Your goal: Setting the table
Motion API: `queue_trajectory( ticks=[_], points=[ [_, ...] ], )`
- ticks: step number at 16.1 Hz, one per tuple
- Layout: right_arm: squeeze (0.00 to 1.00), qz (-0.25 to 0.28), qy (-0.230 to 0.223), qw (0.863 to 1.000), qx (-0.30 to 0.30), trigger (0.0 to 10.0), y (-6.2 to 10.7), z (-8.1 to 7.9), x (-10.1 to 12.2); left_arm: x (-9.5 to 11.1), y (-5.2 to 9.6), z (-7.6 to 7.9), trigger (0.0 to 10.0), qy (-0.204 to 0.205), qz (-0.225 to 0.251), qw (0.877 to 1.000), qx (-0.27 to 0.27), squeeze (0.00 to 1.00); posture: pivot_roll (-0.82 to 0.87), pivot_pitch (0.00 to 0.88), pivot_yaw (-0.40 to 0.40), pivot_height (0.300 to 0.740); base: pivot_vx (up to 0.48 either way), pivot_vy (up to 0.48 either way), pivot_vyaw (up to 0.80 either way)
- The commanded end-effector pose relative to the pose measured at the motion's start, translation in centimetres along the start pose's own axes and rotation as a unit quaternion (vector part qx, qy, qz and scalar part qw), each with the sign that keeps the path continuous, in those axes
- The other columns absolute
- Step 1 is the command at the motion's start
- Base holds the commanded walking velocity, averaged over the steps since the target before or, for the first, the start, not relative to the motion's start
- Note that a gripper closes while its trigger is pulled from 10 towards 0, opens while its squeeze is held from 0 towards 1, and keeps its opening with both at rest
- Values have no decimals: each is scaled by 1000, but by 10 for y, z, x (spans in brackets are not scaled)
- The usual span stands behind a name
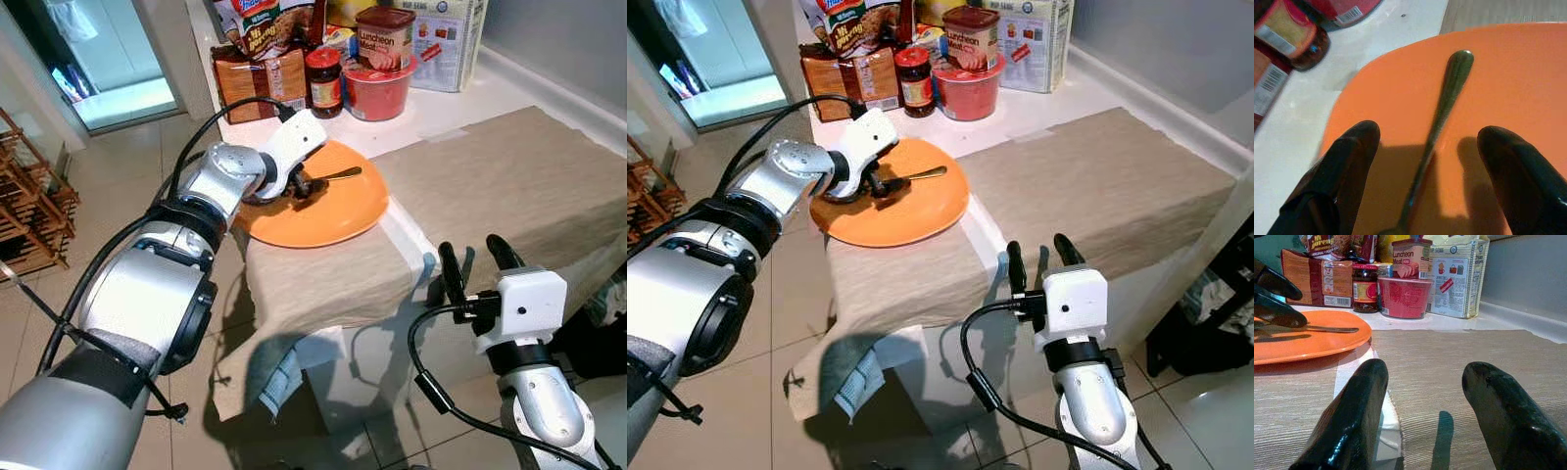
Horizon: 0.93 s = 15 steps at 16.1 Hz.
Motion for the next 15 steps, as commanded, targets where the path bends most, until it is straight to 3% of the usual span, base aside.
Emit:
queue_trajectory(
  ticks=[1,3,7,11,12,13,14,15],
  points=[
    [0,0,-10,1000,6,10000,1,-5,3,-5,1,1,10000,29,-9,1000,-9,0,-132,80,143,740,0,0,0],
    [0,1,-11,1000,7,10000,0,-7,4,-6,0,3,10000,38,-11,999,-12,0,-134,91,140,740,0,0,0],
    [0,-1,-12,1000,10,10000,1,-9,5,-14,-4,15,10000,6,-30,999,-36,0,-131,103,137,740,0,0,0],
    [0,-3,-15,1000,11,10000,1,-11,5,-18,-5,17,10000,-6,-43,998,-37,0,-130,111,138,740,0,0,0],
    [0,-4,-15,1000,11,10000,2,-11,5,-19,-5,17,8000,-7,-47,998,-36,0,-129,114,137,740,0,0,0],
    [0,-4,-15,1000,11,10000,2,-12,5,-21,-4,16,2902,-5,-53,998,-33,0,-130,114,137,740,0,0,0],
    [0,-5,-16,1000,12,10000,2,-12,4,-24,-4,15,0,1,-60,998,-30,0,-130,115,138,740,0,0,0],
    [0,-6,-16,1000,11,10000,2,-13,4,-26,-4,15,0,7,-63,998,-29,0,-131,114,138,740,0,0,0]
  ],
)
Point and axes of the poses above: a point about 5 cm out from each wrist's last joint towards the gripper, its own y axis pointing back from the gripper into the wrist, its own x axis along the axis of the wrist's last joint, z = x × y, the point moved 5 cm from there along -y, pointing out of the wrist towards the gripper, and after that the axes turned 4 degrees about -y, right-handed, at the moved point
